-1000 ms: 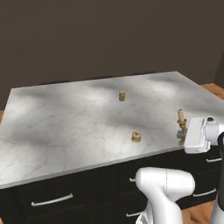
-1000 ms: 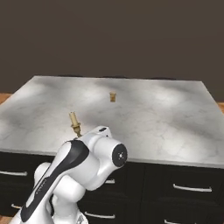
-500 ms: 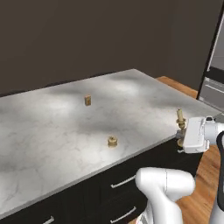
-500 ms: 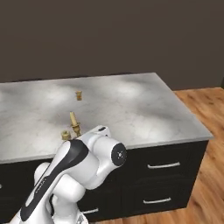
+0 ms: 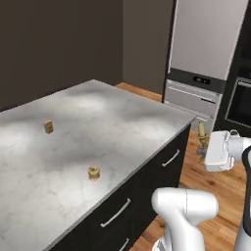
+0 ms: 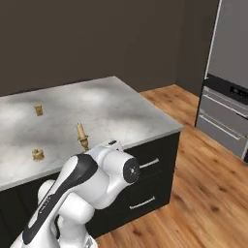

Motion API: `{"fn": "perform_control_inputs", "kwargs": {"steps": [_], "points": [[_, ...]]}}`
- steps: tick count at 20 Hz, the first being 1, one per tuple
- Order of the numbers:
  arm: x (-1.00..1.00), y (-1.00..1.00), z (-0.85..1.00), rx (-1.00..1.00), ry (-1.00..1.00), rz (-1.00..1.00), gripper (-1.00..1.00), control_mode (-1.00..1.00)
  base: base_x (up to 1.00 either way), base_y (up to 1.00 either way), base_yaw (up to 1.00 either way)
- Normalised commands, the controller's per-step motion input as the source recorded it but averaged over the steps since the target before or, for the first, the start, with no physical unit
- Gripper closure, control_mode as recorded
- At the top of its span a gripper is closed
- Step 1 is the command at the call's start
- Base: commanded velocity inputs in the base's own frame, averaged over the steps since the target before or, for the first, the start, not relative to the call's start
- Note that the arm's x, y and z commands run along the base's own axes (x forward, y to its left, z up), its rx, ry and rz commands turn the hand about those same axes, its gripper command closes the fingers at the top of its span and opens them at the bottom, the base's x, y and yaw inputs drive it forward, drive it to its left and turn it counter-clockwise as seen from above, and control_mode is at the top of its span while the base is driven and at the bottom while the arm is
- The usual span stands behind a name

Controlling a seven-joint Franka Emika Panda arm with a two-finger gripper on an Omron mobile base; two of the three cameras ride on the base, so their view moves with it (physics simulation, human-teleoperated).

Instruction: Pick the candle and candle from the dining table and place them in the open cabinet. Close the cabinet after placing the objects.

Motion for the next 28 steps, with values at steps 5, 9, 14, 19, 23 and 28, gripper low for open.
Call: {"fn": "perform_control_inputs", "kwargs": {"steps": [5,9,14,19,23,28], "points": [[0.00,0.00,0.00,0.00,0.00,0.00,1.00,1.00,-0.21,0.00,-0.55],[0.00,0.00,0.00,0.00,0.00,0.00,1.00,1.00,-0.23,0.00,-0.57],[0.00,0.00,0.00,0.00,0.00,0.00,1.00,1.00,-0.24,0.00,-0.57],[0.00,0.00,0.00,0.00,0.00,0.00,1.00,1.00,-0.21,0.00,-0.56],[0.00,0.00,0.00,0.00,0.00,0.00,1.00,1.00,-0.15,0.00,-0.46],[0.00,0.00,0.00,0.00,0.00,0.00,1.00,1.00,0.02,0.00,-0.21]]}}
